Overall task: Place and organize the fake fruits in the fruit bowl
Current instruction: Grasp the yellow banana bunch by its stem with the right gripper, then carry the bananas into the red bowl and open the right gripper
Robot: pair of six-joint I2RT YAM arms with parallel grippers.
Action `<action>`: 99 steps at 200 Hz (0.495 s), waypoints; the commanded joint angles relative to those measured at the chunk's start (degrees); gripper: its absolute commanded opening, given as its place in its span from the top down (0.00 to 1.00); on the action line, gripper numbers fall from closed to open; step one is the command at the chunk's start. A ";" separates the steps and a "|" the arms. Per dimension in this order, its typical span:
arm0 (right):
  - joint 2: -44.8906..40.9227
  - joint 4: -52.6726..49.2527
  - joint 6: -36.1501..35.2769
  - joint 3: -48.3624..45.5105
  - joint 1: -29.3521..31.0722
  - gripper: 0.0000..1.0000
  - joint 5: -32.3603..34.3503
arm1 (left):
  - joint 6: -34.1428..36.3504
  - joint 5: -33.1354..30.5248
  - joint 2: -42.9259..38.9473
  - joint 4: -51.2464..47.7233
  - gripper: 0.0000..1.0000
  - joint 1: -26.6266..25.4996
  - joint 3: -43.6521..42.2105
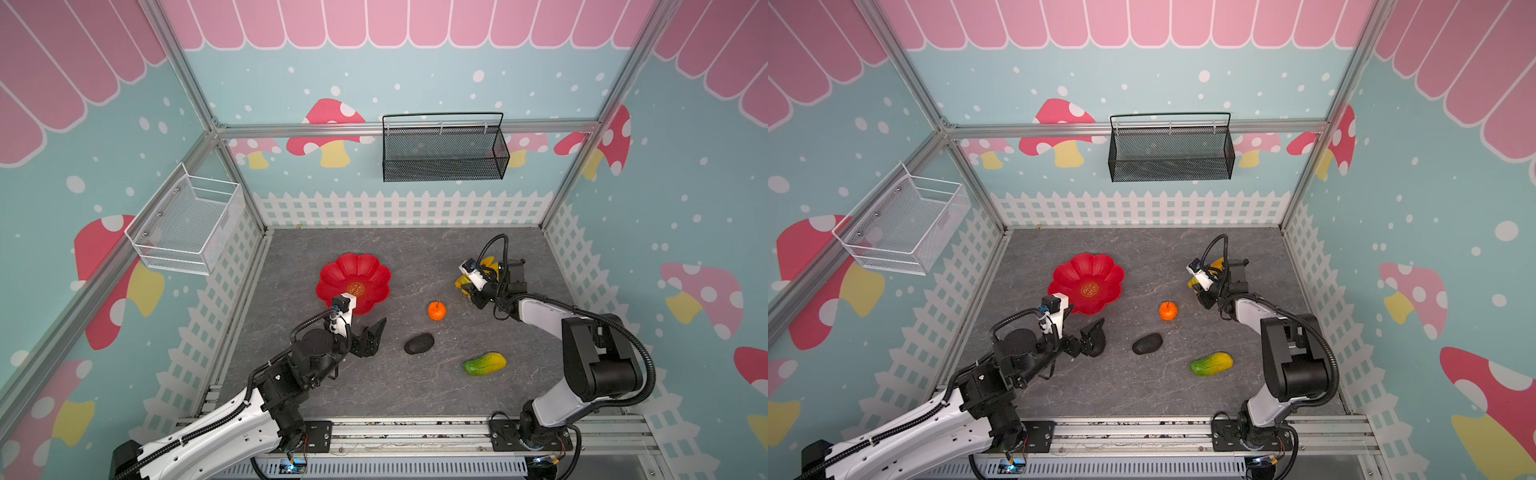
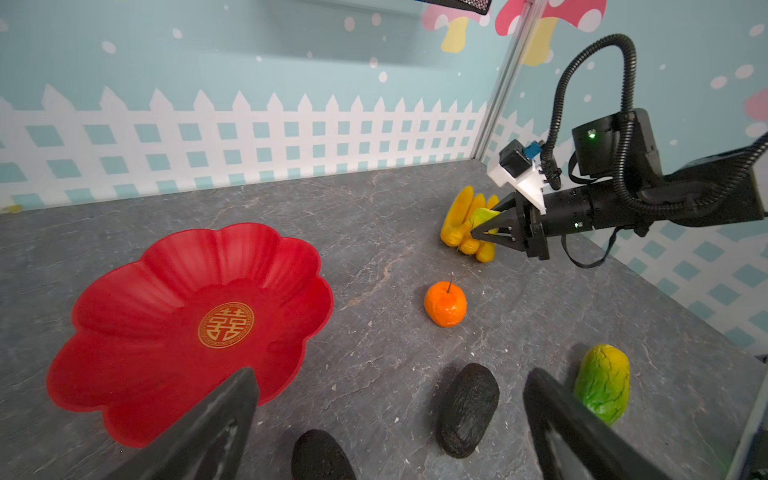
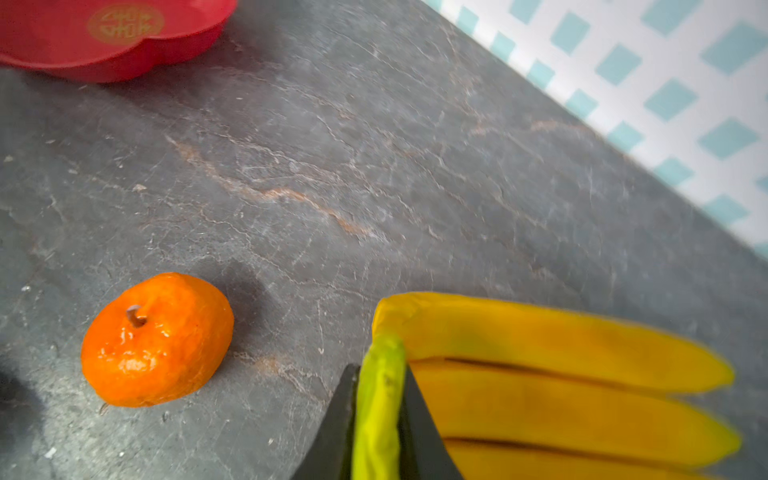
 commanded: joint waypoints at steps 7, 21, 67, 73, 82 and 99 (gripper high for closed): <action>-2.84 0.42 -3.15 2.32 7.01 0.99 -1.07 | -0.40 -6.41 -2.85 -6.75 0.00 -0.23 2.14; -2.89 1.18 -3.30 3.80 10.68 0.99 -1.97 | -1.19 -10.45 -4.06 -10.10 0.00 -0.23 3.35; 3.38 1.91 -1.20 15.25 22.05 1.00 -5.06 | -5.02 -20.71 -9.05 -20.61 0.00 0.24 6.56; 4.93 2.03 -1.02 17.16 23.53 1.00 -5.71 | -6.02 -21.61 -9.11 -22.60 0.00 0.45 7.37; 7.36 1.97 -0.74 20.14 25.39 1.00 -6.69 | -7.79 -22.87 -8.88 -25.52 0.00 0.72 8.66; 12.38 1.55 -0.49 26.31 28.95 1.00 -7.99 | -10.78 -23.67 -8.27 -30.52 0.00 1.53 10.84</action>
